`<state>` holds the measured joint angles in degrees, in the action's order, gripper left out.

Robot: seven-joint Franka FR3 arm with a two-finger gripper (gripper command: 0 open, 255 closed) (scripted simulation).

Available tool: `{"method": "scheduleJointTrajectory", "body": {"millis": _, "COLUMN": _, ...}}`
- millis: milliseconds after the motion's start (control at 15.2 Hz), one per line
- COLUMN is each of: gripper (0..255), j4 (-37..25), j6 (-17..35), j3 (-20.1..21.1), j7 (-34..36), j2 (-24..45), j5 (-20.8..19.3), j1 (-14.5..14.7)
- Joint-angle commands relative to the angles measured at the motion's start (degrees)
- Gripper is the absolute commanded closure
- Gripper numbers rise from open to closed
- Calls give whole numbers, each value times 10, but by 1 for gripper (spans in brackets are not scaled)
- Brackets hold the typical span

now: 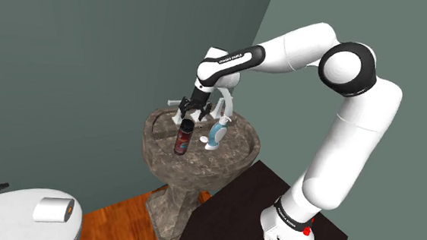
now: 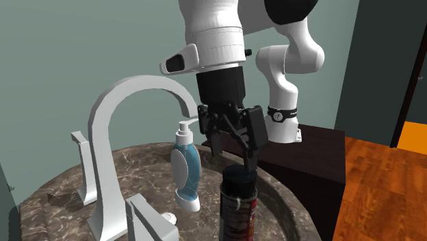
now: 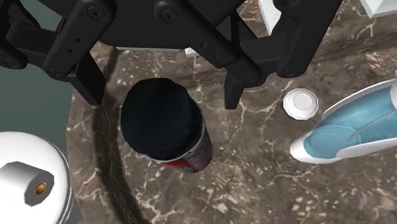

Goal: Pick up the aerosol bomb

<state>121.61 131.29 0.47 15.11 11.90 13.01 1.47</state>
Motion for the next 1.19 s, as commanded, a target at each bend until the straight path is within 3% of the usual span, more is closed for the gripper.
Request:
{"method": "scheduleJointTrajectory", "body": {"millis": 0, "gripper": 0, "j4": -29, "j6": 11, "j3": 1, "j7": 7, "j2": 33, "j5": 5, "j1": 1}}
{"method": "scheduleJointTrajectory", "body": {"millis": 594, "gripper": 0, "j4": -19, "j6": 59, "j3": 4, "j7": -6, "j2": 73, "j5": 15, "j1": 0}}
{"method": "scheduleJointTrajectory", "body": {"millis": 660, "gripper": 255, "j4": -19, "j6": 60, "j3": 4, "j7": -7, "j2": 73, "j5": 15, "j1": -1}}
{"method": "scheduleJointTrajectory", "body": {"millis": 1122, "gripper": 255, "j4": -19, "j6": 60, "j3": 4, "j7": -8, "j2": 73, "j5": 16, "j1": -1}}
